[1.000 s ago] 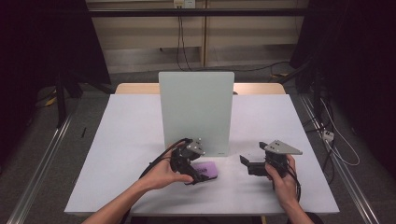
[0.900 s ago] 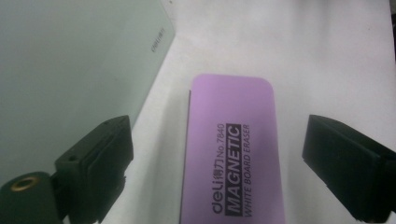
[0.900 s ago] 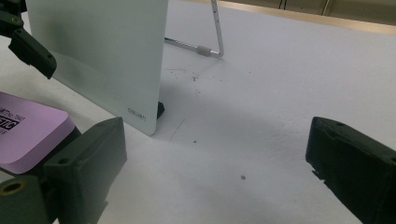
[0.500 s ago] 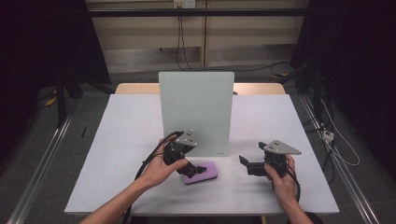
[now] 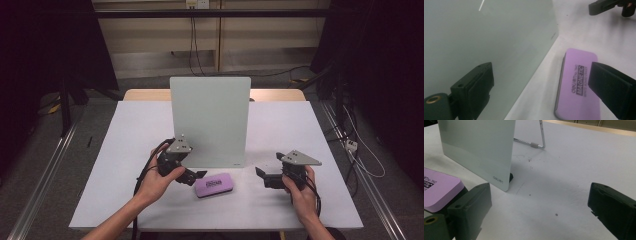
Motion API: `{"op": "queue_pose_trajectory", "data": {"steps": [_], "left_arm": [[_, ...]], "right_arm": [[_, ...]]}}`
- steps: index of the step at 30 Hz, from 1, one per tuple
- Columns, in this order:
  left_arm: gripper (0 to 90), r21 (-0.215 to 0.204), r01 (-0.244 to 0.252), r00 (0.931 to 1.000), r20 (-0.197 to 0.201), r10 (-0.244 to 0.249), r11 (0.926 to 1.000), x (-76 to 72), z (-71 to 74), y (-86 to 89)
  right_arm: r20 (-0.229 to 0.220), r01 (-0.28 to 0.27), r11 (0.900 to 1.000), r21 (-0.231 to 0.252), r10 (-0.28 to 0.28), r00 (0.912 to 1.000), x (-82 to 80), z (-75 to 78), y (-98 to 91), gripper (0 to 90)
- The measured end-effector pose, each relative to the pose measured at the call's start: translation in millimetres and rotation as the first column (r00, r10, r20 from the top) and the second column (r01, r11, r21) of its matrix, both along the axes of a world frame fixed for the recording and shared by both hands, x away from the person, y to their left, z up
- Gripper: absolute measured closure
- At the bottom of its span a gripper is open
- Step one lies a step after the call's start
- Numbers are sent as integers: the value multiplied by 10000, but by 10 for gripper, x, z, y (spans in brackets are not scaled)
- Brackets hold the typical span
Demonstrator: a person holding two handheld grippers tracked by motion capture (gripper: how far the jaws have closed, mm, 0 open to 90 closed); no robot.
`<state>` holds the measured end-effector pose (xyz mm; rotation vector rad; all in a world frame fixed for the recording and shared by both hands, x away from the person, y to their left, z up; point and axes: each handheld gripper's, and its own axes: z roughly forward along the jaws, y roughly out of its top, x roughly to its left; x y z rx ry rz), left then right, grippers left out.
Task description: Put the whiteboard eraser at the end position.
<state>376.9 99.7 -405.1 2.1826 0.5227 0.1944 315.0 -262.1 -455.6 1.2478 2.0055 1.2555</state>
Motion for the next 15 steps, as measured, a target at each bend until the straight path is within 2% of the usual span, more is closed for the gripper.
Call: {"op": "queue_pose_trajectory", "data": {"steps": [2, 5, 8, 10, 12, 13, 15], "left_arm": [[65, 51, -220, 9997, 91, 219, 9997, -1, 0, 63], [64, -203, -606, 9981, 121, 609, 9980, -2, -2, 154], [64, -322, -981, 9948, 261, 989, 9947, -10, -11, 238], [63, -363, -1109, 9935, 218, 1118, 9932, -11, -22, 297], [63, -218, -1334, 9904, 343, 1341, 9908, -17, -32, 352], [63, -266, -1267, 9917, 173, 1272, 9916, -13, -45, 373], [63, -291, -1256, 9920, 116, 1260, 9917, -10, -65, 419]], "right_arm": [[-2, -8, 10000, -30, 8, 10000, 0, -1, -2, 51], [-10, 10, 10000, -37, -10, 10000, 0, -1, -3, 51], [-23, 24, 10000, -28, -24, 10000, -3, -1, -1, 51], [-19, 42, 10000, -45, -42, 10000, -4, -3, -2, 51], [-24, 54, 10000, -36, -55, 10000, -8, -3, -3, 51], [-24, 47, 10000, -61, -47, 10000, -10, -4, -6, 51], [-15, 42, 10000, -83, -42, 10000, -11, -7, -11, 51]]}}
